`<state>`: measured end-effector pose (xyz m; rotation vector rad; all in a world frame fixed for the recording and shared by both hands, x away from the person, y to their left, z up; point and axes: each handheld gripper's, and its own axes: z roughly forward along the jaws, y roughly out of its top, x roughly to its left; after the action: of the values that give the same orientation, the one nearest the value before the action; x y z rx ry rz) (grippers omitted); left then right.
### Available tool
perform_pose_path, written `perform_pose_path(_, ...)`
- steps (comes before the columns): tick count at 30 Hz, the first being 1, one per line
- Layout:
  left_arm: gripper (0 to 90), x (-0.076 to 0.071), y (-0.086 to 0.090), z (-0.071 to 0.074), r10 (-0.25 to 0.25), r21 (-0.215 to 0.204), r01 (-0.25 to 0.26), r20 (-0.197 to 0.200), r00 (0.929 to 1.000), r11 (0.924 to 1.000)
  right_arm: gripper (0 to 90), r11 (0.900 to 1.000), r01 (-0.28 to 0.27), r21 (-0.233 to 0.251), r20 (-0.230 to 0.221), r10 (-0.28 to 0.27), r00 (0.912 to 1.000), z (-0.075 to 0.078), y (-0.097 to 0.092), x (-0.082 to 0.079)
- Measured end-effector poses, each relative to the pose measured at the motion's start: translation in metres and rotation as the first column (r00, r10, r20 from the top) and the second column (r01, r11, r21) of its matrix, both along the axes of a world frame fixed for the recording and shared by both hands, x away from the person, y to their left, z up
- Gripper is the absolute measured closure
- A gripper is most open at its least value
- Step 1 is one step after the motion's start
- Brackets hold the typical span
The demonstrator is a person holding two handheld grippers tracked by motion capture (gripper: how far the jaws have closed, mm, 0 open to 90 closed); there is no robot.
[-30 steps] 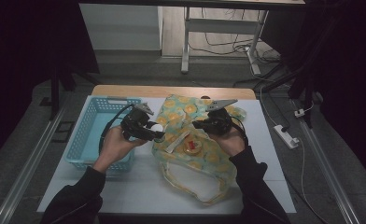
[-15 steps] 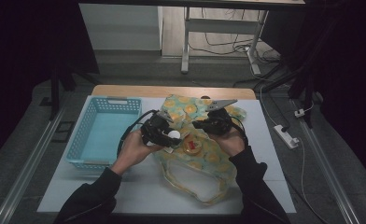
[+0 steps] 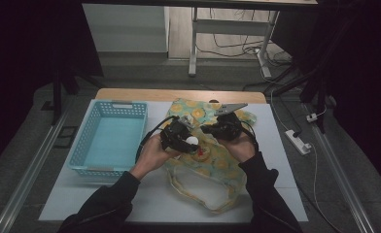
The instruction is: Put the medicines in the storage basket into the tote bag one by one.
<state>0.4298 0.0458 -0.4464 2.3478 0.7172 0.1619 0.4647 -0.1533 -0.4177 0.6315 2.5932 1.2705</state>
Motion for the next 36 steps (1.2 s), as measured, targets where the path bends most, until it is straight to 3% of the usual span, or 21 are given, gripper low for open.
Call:
perform_pose_path(17,50.1,0.016,-0.025,-0.019,-0.001,0.014,0.001,0.019,0.9998,0.9999,89.2,0.9999,0.009,-0.008,0.008,-0.009,0.9999,-0.001,-0.001,0.002)
perform_pose_path(22,50.0,0.018,-0.029,-0.025,-0.003,0.039,0.002,0.028,0.9996,0.9992,89.2,0.9999,0.010,-0.009,0.006,-0.010,0.9999,-0.002,-0.002,0.002)
perform_pose_path(28,49.2,0.021,-0.029,-0.028,0.003,0.018,-0.003,0.018,0.9998,0.9998,89.2,0.9999,0.010,-0.010,0.006,-0.010,0.9999,-0.002,-0.002,0.002)
perform_pose_path(36,29.6,0.015,-0.022,-0.017,-0.006,-0.027,0.007,0.022,0.9997,0.9996,89.2,0.9999,0.014,-0.008,0.006,-0.014,0.9999,-0.001,-0.003,0.002)
